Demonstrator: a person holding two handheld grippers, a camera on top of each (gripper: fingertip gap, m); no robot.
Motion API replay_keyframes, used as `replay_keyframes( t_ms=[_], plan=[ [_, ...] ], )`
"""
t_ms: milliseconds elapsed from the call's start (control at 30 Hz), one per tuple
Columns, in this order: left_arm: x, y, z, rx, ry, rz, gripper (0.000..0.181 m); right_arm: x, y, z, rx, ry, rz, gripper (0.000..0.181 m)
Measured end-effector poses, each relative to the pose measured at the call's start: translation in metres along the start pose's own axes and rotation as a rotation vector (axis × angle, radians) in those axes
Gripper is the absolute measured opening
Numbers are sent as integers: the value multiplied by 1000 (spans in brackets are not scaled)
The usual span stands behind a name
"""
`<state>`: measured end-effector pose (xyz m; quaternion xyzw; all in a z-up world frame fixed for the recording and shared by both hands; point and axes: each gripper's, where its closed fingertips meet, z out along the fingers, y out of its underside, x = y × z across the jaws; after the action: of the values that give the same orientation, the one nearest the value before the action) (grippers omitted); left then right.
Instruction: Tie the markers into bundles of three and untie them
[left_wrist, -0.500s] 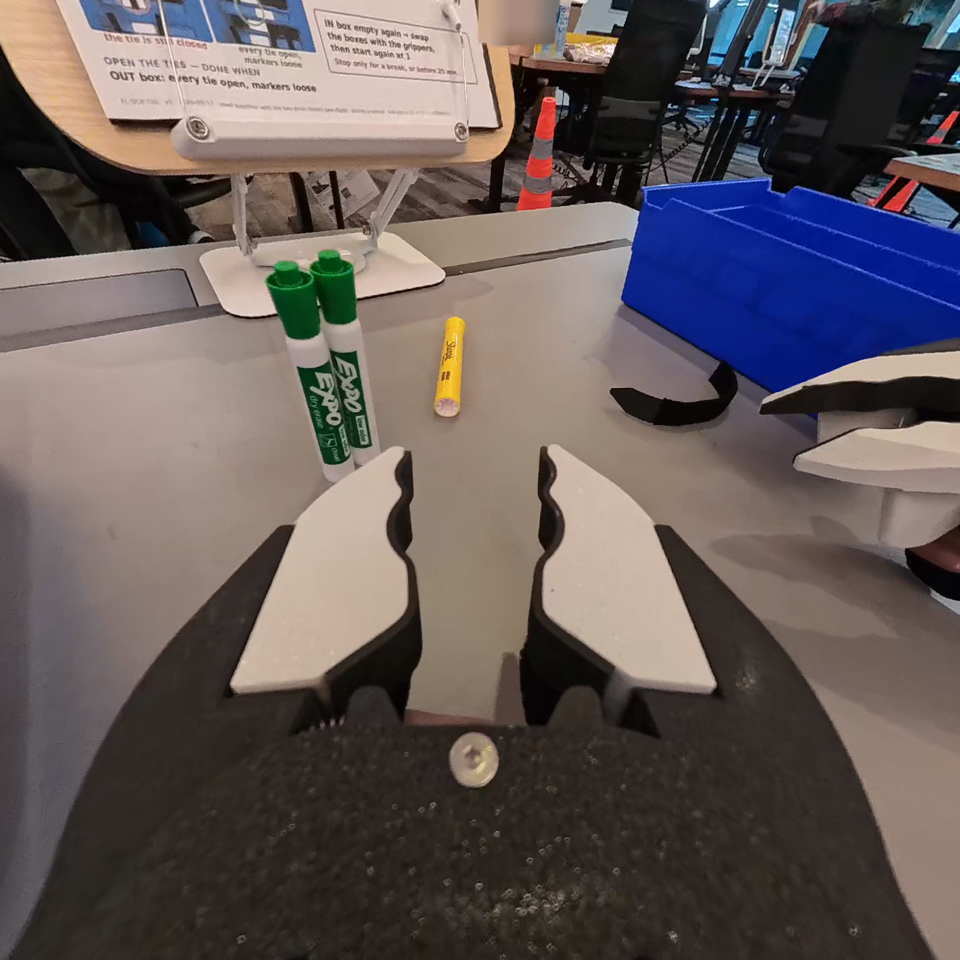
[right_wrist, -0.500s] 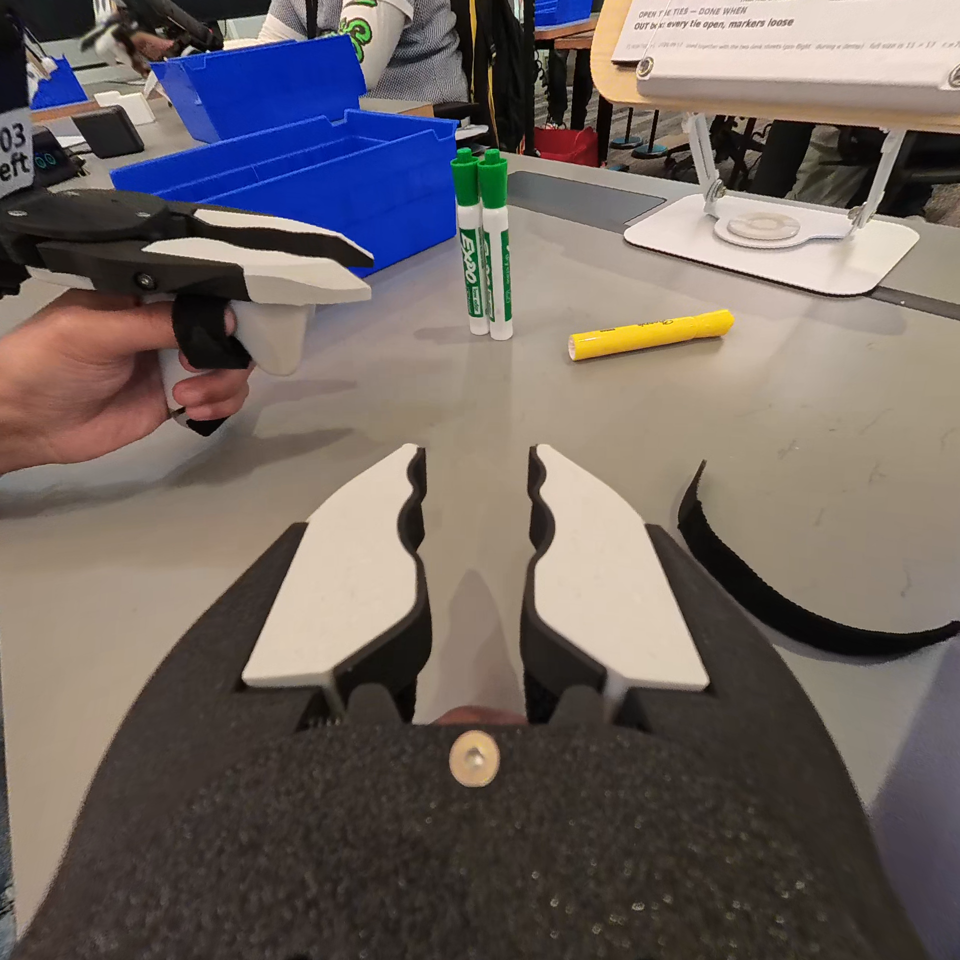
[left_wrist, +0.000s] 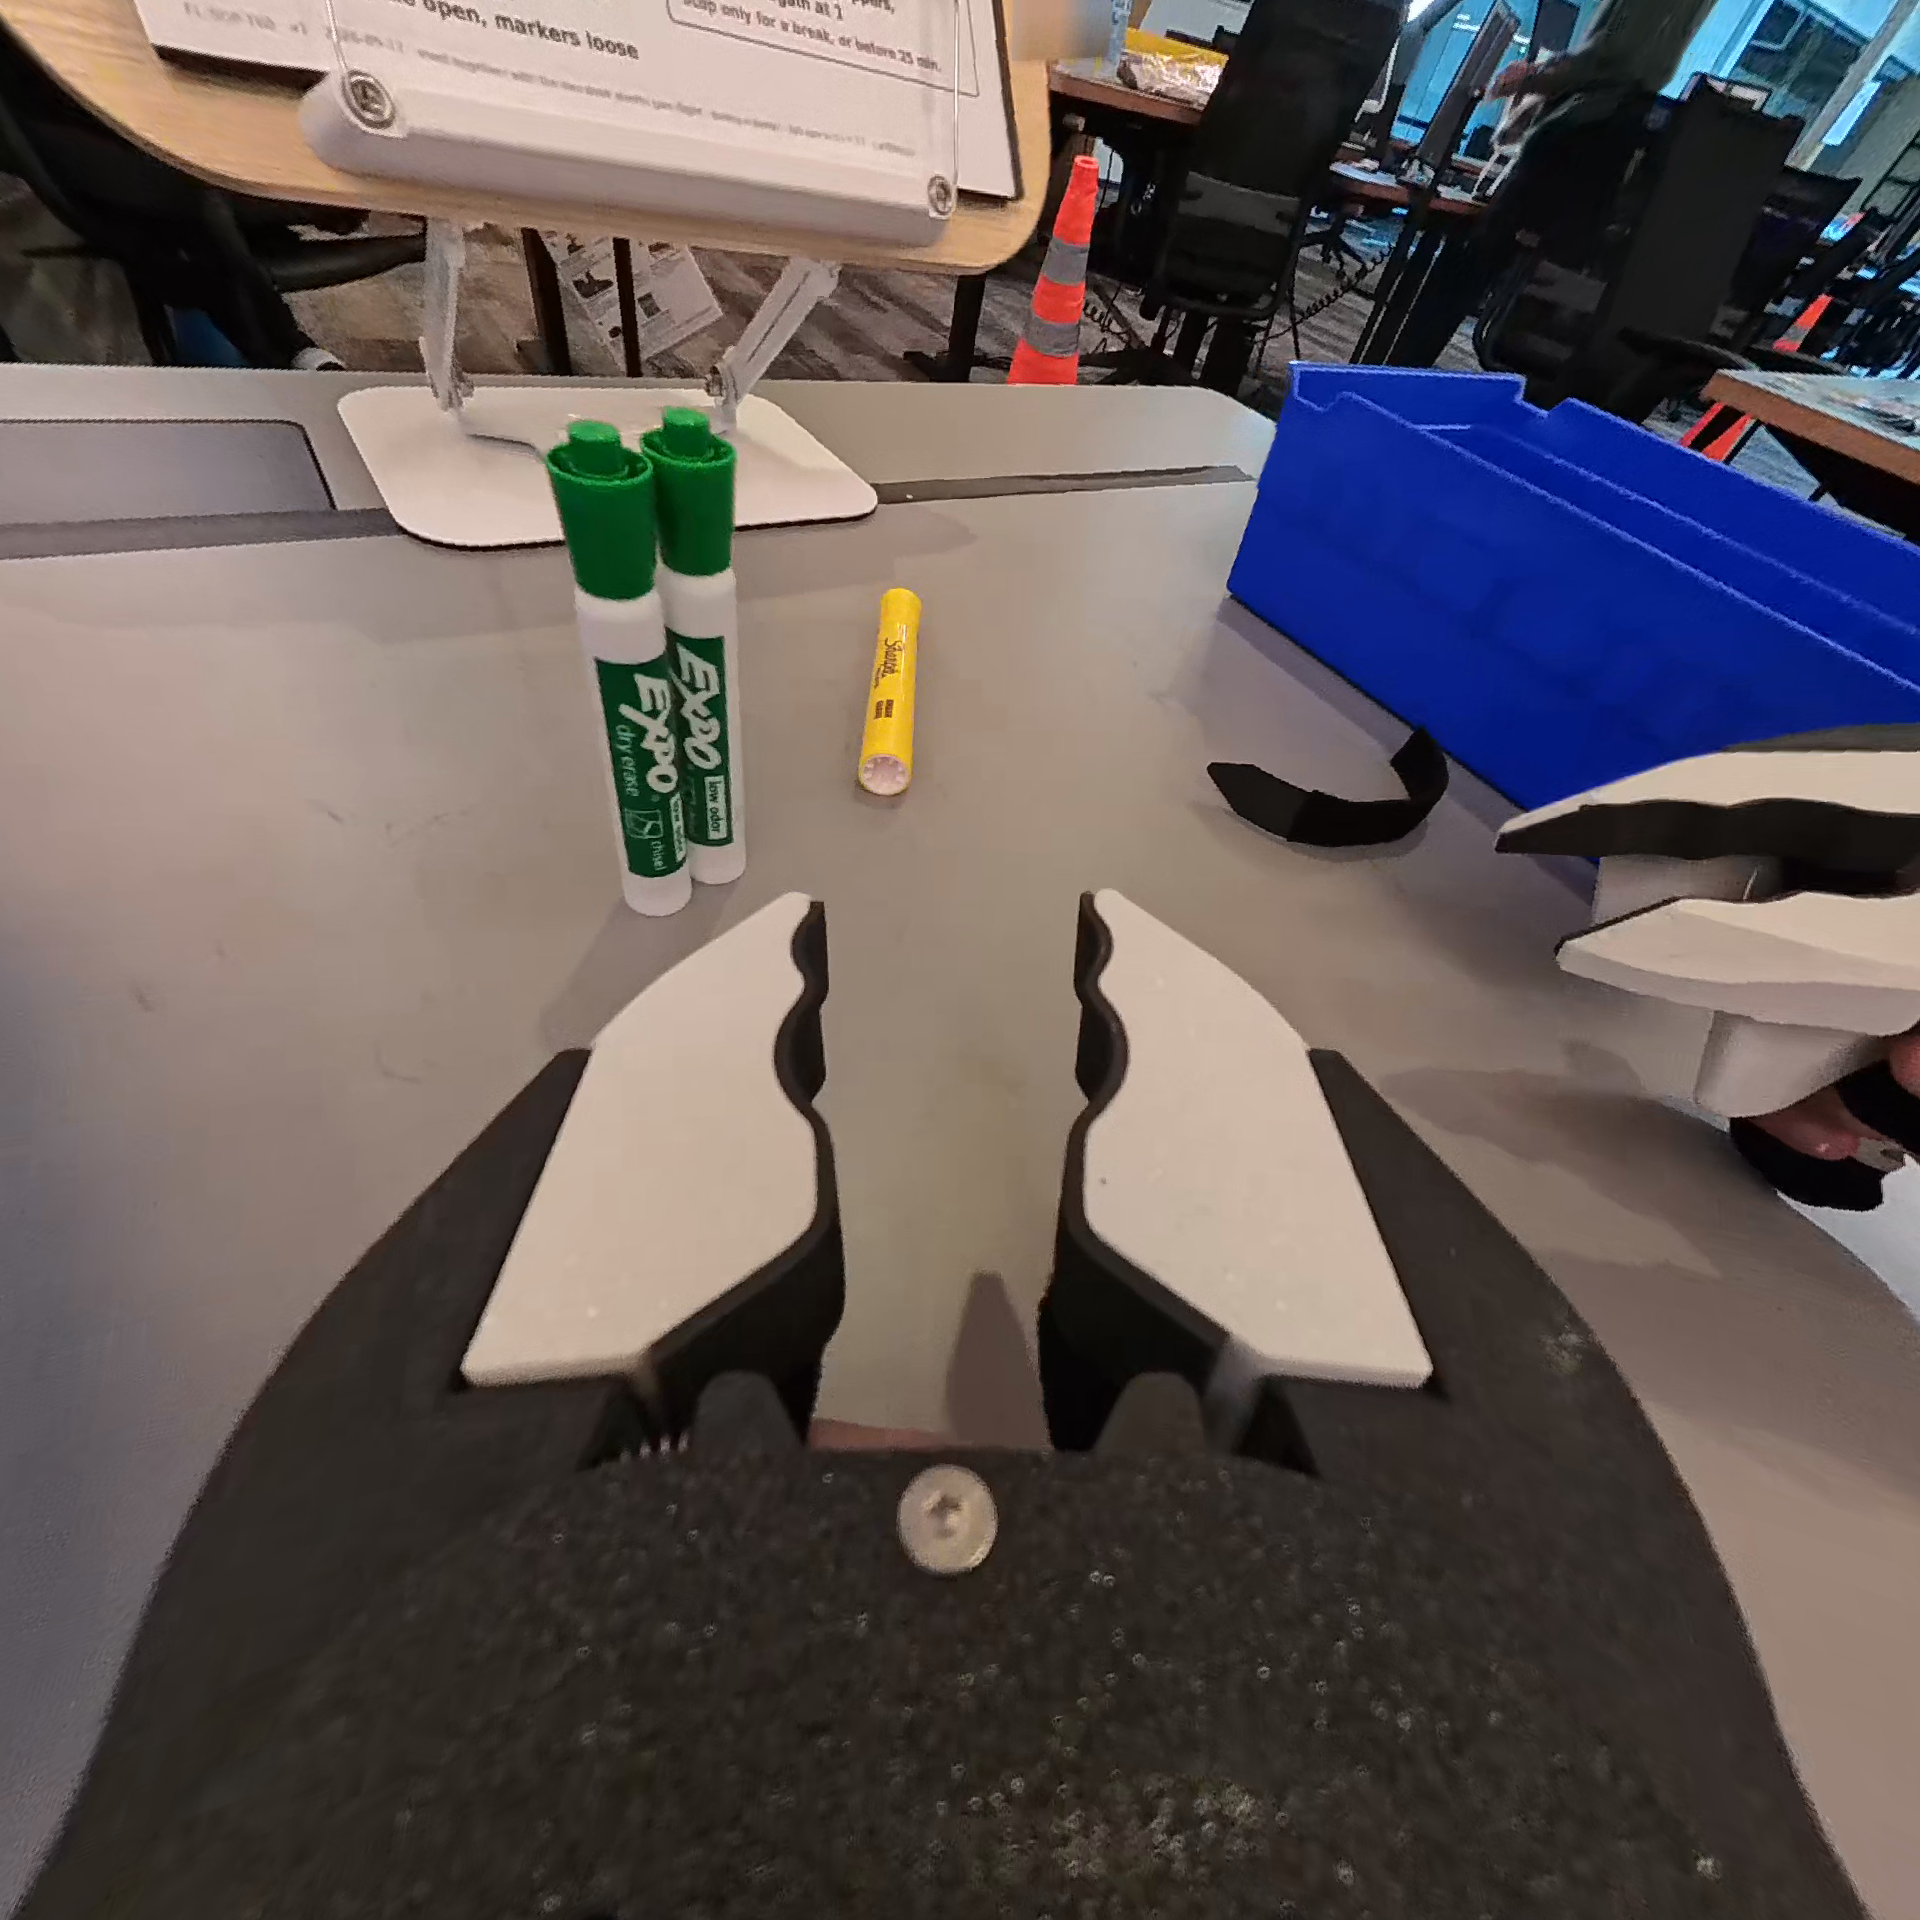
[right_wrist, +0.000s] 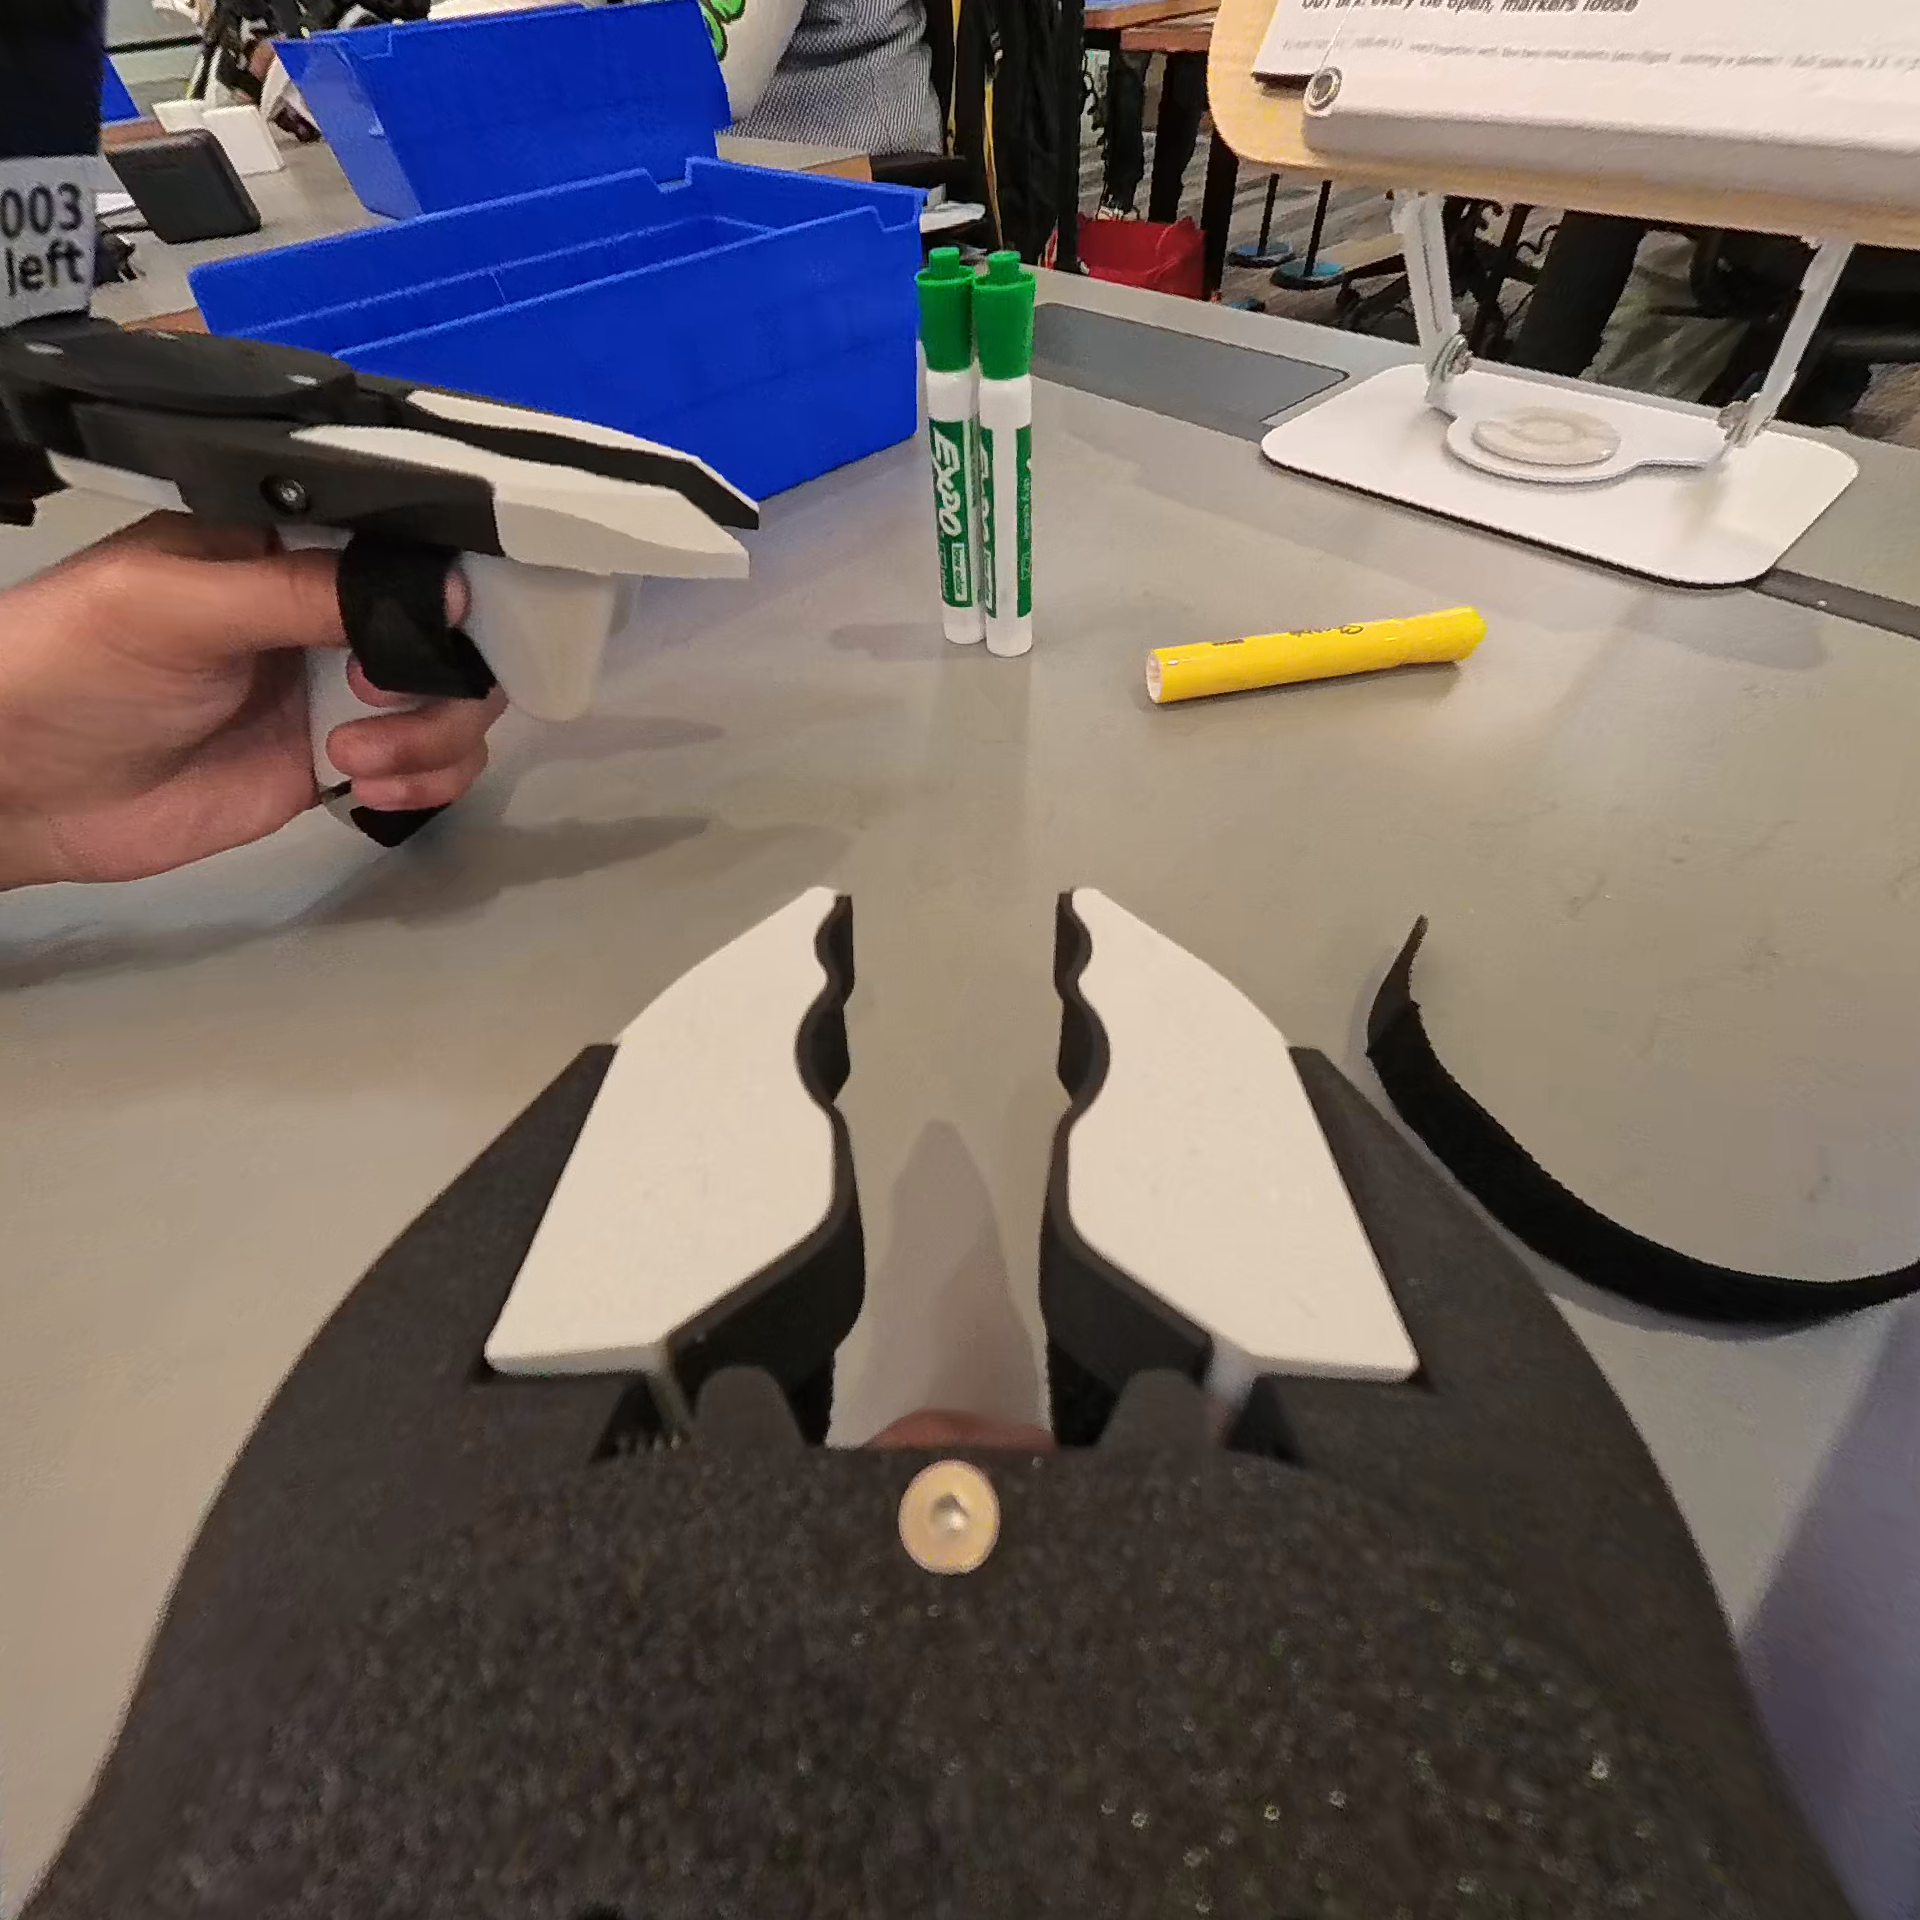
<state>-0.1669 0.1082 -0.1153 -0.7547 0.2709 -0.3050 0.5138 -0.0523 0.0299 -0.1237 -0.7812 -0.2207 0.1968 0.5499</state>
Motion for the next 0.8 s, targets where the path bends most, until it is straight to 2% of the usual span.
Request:
replay_keyframes(
  t_ms=[467,633,800],
  plan=[
    [-9,0,0,2,-26,28,45,-1,2,1,-6,-3,-1,36],
    [-17,-1,3,1,-102,13,45,-2,1,1,-6,-6,-2,36],
    [-24,-14,13,10,-227,-16,51,-2,2,2,-9,-9,6,36]
  ],
)
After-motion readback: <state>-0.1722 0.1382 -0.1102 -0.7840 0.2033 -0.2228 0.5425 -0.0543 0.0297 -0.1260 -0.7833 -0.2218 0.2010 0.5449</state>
